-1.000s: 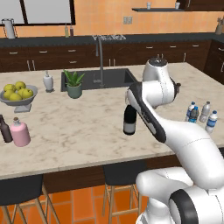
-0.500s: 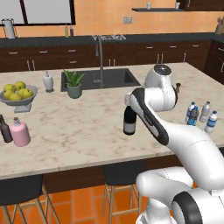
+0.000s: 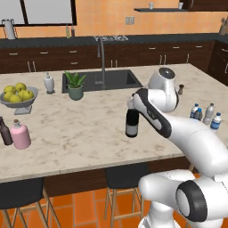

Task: Move the plastic bottles in the middle to the plastics group, and the glass bottles in the middle to the glass group.

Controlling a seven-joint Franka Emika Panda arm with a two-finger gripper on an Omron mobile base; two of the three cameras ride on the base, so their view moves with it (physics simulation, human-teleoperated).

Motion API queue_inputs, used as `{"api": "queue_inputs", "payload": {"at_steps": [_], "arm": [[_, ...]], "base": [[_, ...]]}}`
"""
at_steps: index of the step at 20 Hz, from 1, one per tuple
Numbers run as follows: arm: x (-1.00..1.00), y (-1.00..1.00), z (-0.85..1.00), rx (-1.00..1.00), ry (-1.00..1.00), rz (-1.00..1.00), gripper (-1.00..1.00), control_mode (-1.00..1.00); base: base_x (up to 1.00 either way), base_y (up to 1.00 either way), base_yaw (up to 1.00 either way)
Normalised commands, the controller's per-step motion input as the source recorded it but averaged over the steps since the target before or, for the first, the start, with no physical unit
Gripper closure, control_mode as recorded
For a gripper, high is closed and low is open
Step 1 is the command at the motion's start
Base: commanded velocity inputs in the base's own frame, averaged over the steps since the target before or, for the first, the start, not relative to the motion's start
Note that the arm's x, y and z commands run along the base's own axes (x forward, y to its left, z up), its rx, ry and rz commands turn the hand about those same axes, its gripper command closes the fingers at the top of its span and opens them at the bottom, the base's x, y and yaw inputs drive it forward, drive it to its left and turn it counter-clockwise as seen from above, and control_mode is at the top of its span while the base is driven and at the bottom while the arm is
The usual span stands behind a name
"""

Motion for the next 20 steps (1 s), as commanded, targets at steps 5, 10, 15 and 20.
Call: {"api": "queue_inputs", "payload": {"at_steps": [5,10,15,20], "arm": [[0.47,0.0,-0.16,-0.1,0.02,0.0,-1.0,-1.0],[0.31,0.0,-0.25,-0.04,0.0,-0.05,-1.0,-1.0],[0.29,0.0,-0.29,0.0,0.0,-0.07,-1.0,-1.0],[0.08,0.0,-0.14,0.02,0.0,-0.08,-1.0,-1.0]], "base": [[0.0,0.0,0.0],[0.0,0.0,0.0],[0.0,0.0,0.0],[0.0,0.0,0.0]]}}
